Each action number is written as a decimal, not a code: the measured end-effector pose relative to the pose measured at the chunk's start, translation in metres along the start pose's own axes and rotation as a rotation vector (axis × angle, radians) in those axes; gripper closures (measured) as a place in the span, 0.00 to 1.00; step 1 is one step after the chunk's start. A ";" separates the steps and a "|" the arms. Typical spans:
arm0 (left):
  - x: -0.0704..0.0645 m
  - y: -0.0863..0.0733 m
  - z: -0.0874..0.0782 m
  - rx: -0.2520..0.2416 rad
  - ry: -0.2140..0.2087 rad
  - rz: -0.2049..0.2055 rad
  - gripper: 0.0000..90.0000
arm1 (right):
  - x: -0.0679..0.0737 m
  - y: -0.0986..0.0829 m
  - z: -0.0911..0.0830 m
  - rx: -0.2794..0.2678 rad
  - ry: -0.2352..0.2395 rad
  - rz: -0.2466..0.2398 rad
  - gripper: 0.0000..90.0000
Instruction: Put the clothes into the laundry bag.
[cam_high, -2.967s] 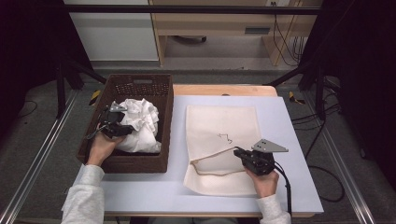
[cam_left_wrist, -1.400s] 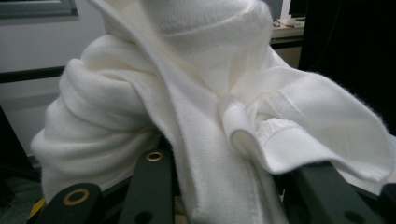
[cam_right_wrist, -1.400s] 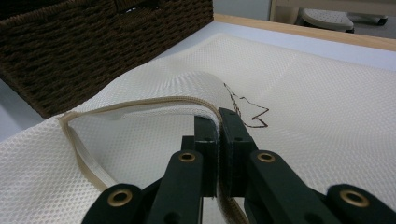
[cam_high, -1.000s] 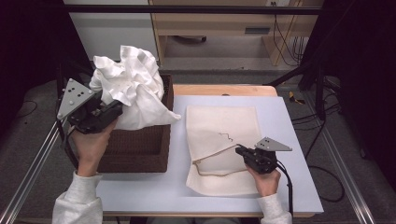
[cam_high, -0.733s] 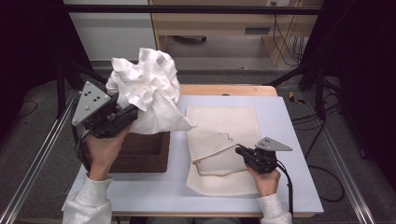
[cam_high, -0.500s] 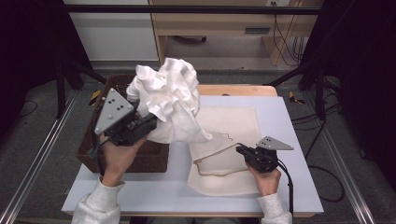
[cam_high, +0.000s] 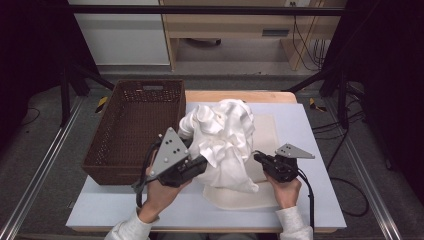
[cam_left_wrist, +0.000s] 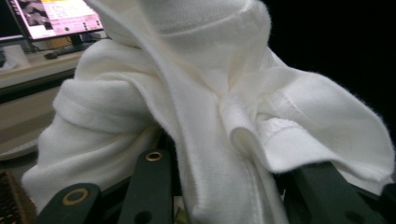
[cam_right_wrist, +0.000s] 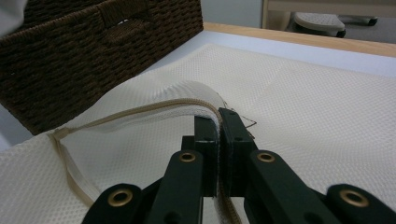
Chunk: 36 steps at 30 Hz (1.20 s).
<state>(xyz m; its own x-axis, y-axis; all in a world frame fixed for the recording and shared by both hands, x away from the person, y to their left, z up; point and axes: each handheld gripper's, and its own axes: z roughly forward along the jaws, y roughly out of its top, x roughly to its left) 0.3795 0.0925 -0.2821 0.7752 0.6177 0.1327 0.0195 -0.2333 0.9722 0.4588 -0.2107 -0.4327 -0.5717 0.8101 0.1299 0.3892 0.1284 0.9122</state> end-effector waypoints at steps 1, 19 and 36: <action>-0.004 -0.004 0.002 0.009 -0.009 0.003 0.70 | 0.000 0.000 0.000 -0.002 -0.001 0.001 0.97; -0.051 -0.089 0.045 0.201 -0.118 0.020 0.70 | -0.004 -0.002 0.006 0.011 -0.034 0.001 0.97; -0.051 -0.139 0.091 0.388 -0.129 -0.059 0.57 | 0.006 -0.005 0.012 0.038 -0.037 -0.021 0.97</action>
<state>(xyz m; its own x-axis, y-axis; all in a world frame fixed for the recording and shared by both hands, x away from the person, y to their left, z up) 0.3953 0.0251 -0.4415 0.8376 0.5455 0.0294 0.2844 -0.4813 0.8291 0.4620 -0.1997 -0.4414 -0.5533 0.8274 0.0963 0.4051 0.1663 0.8990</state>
